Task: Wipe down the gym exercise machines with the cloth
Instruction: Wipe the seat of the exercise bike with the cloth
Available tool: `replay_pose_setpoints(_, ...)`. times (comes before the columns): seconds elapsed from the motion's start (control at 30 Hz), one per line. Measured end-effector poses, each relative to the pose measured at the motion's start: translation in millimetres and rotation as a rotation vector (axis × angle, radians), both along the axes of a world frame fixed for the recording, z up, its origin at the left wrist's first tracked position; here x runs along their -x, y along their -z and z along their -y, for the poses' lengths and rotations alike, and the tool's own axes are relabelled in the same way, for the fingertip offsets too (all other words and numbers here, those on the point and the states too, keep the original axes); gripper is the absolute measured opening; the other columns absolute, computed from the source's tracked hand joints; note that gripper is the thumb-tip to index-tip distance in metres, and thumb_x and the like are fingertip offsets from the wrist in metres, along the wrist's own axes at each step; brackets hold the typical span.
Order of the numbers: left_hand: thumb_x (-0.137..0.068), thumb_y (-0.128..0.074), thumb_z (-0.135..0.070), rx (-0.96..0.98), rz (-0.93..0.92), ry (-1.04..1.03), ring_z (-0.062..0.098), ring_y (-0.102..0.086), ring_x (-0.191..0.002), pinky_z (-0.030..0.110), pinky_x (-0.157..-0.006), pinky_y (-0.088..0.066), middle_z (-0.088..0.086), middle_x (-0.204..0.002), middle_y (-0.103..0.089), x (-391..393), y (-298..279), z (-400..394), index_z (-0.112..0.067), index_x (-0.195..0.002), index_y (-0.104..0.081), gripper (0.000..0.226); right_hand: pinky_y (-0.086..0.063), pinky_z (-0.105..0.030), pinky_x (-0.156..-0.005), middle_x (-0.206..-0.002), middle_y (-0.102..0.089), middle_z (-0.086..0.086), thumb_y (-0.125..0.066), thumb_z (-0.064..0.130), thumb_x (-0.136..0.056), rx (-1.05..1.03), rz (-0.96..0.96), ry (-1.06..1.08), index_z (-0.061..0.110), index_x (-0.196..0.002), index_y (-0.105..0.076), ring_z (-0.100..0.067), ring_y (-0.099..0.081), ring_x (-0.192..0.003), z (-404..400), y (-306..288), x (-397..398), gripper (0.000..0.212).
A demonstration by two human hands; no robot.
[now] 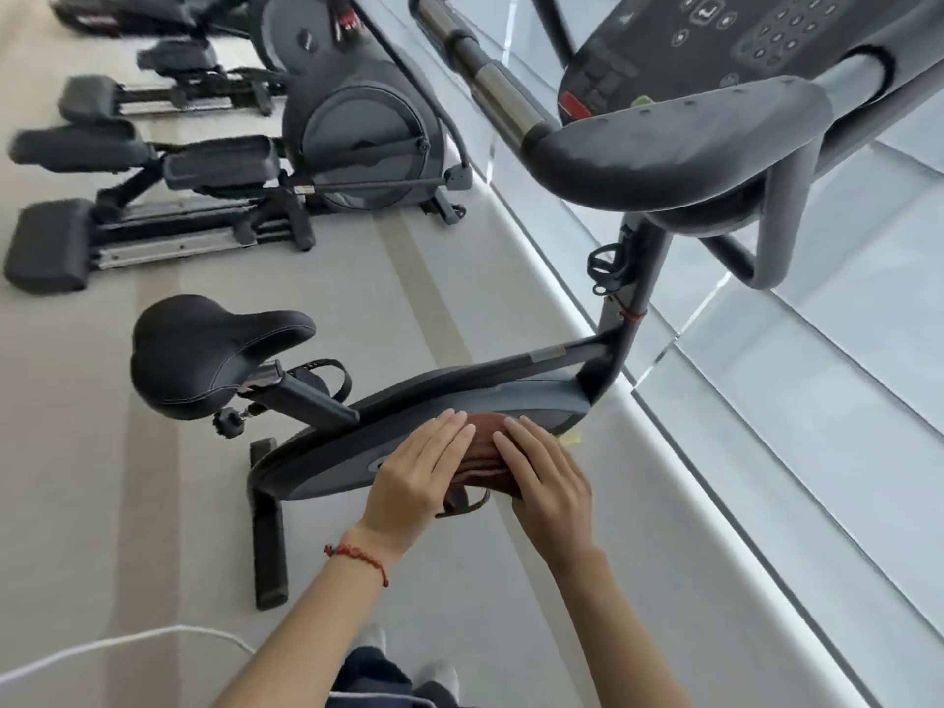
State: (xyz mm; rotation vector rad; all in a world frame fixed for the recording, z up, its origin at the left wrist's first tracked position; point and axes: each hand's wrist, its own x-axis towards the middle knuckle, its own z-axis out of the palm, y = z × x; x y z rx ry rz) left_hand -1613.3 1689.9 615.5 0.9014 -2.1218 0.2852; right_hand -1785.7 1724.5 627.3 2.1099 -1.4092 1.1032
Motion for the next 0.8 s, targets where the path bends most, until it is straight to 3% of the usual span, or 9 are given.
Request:
replay_pose_setpoints(0.1,-0.088,-0.057,0.004,-0.001,0.012,-0.087,0.030,-0.061,-0.110,0.040,-0.089,-0.053,0.019,-0.118,-0.063,-23.5,1.1,-4.5,0.004,-0.114,-0.063,0.027,-0.051,-0.037,-0.092,-0.114,-0.069,-0.013,-0.045,0.008,-0.100,-0.002,0.014,-0.095,0.008,-0.114,-0.058,-0.025,-0.059,-0.114,9.3,2.7,-21.5,0.019)
replay_pose_setpoints(0.17,-0.089,-0.054,0.006,0.002,0.014,-0.134,0.029,-0.061,-0.111,0.039,-0.091,-0.052,0.019,-0.118,-0.063,-39.1,0.5,-7.0,0.004,-0.114,-0.064,0.027,-0.052,-0.038,-0.092,-0.114,-0.068,-0.014,-0.055,0.003,-0.094,-0.010,0.006,-0.154,0.008,-0.115,-0.058,-0.026,-0.059,-0.114,16.1,5.7,-34.6,0.022)
replay_pose_setpoints(0.27,-0.090,-0.051,0.007,-0.005,0.007,-0.197,0.029,-0.061,-0.111,0.039,-0.093,-0.051,0.018,-0.118,-0.063,-63.2,-2.3,-9.1,0.004,-0.114,-0.064,0.027,-0.052,-0.038,-0.092,-0.115,-0.068,-0.014,-0.070,-0.007,-0.077,-0.035,-0.003,-0.225,0.007,-0.115,-0.059,-0.028,-0.061,-0.113,25.8,6.2,-57.0,0.042)
replay_pose_setpoints(0.43,-0.094,-0.047,0.005,0.003,-0.015,-0.284,0.029,-0.062,-0.109,0.038,-0.097,-0.048,0.018,-0.115,-0.064,-103.6,-6.8,-10.2,0.003,-0.115,-0.063,0.027,-0.053,-0.039,-0.090,-0.114,-0.068,-0.014,-0.037,-0.005,-0.093,-0.025,-0.011,-0.288,0.007,-0.114,-0.060,-0.029,-0.064,-0.110,41.0,0.9,-100.3,0.034)
replay_pose_setpoints(0.57,-0.093,-0.045,0.009,0.006,-0.006,-0.355,0.030,-0.062,-0.108,0.038,-0.095,-0.049,0.018,-0.115,-0.065,-138.0,-9.6,-8.4,0.004,-0.110,-0.067,0.027,-0.054,-0.039,-0.089,-0.111,-0.070,-0.013,-0.028,-0.003,-0.096,-0.028,-0.003,-0.334,0.002,-0.102,-0.073,-0.029,-0.065,-0.107,50.3,-2.1,-137.2,0.046)
replay_pose_setpoints(0.67,-0.093,-0.047,0.007,-0.002,-0.013,-0.372,0.030,-0.062,-0.109,0.039,-0.094,-0.050,0.018,-0.115,-0.064,-162.6,-12.0,-3.7,0.004,-0.110,-0.067,0.026,-0.052,-0.038,-0.090,-0.113,-0.069,-0.013,-0.048,-0.010,-0.087,-0.028,0.003,-0.362,0.006,-0.110,-0.066,-0.027,-0.061,-0.111,59.5,-3.5,-163.4,0.033)
replay_pose_setpoints(0.73,-0.084,-0.062,0.006,-0.013,-0.008,-0.384,0.030,-0.061,-0.110,0.038,-0.097,-0.048,0.018,-0.117,-0.064,-180.2,-13.6,1.0,0.004,-0.112,-0.065,0.028,-0.051,-0.037,-0.094,-0.116,-0.068,-0.014,-0.070,-0.009,-0.075,-0.050,0.007,-0.395,0.007,-0.114,-0.060,-0.026,-0.059,-0.114,68.3,-6.2,-179.3,0.043)
replay_pose_setpoints(0.8,-0.074,-0.076,0.003,-0.040,0.007,-0.396,0.030,-0.060,-0.111,0.038,-0.100,-0.044,0.018,-0.118,-0.063,-198.7,-15.1,6.7,0.004,-0.113,-0.065,0.041,-0.050,-0.036,-0.095,-0.116,-0.067,-0.014,-0.072,-0.003,-0.079,-0.047,-0.004,-0.414,0.007,-0.115,-0.058,-0.027,-0.059,-0.113,75.2,-10.0,-196.2,0.041)
